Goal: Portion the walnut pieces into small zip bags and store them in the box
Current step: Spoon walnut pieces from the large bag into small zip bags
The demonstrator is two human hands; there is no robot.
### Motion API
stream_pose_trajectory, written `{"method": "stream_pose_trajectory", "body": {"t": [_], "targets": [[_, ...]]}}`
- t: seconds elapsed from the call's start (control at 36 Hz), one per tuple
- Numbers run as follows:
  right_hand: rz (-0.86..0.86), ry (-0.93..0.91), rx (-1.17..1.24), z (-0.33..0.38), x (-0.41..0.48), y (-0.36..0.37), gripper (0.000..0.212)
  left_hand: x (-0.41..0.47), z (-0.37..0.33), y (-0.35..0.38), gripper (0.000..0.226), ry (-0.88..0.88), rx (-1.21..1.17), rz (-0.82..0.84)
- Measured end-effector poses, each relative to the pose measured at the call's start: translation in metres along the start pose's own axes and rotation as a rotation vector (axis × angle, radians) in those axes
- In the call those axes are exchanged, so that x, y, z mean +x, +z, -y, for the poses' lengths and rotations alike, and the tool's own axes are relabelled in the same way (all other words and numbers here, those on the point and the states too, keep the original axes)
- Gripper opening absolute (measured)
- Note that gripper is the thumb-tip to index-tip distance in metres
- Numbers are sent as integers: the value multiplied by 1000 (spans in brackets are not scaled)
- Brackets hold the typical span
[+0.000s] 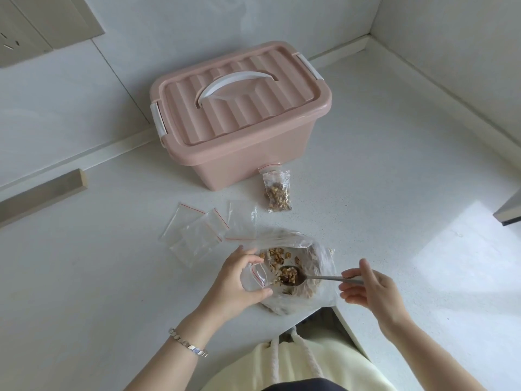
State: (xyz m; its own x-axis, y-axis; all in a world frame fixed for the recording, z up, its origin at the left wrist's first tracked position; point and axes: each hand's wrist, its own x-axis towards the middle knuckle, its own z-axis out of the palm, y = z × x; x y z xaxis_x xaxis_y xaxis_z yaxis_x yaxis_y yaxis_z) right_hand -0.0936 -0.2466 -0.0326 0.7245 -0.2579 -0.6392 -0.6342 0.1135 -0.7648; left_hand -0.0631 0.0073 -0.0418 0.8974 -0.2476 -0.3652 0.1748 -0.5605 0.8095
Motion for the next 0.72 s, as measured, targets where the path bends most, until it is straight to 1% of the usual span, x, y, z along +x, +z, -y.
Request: {"method": "stream_pose_trajectory", "body": {"t": [0.14,0.28,0.36,0.44,0.56,0.61,0.67,0.72], "targets": [[-1,-62,25,17,-1,-8,46,1,0,2,48,-22,-16,-39],[25,-155,12,41,-9,-2,47,1,1,5,50,0,-12,-90],[55,-230,-55,54,-18,8,47,-1,2,6,51,8,-22,-73],[123,-317,-151,59,-28,21,45,-2,1,8,53,-11,-23,-59],[208,-509,-418,54,-36,35,44,-3,2,11,56,-21,-15,-26],[243,-660,-574,49,-36,36,51,-3,5,12,55,-11,-16,-33],[259,-795,-633,45,-36,34,59,-3,7,12,53,-11,-27,-53],[227,-843,-596,46,-36,29,56,-4,8,11,54,-27,-43,-66]]}}
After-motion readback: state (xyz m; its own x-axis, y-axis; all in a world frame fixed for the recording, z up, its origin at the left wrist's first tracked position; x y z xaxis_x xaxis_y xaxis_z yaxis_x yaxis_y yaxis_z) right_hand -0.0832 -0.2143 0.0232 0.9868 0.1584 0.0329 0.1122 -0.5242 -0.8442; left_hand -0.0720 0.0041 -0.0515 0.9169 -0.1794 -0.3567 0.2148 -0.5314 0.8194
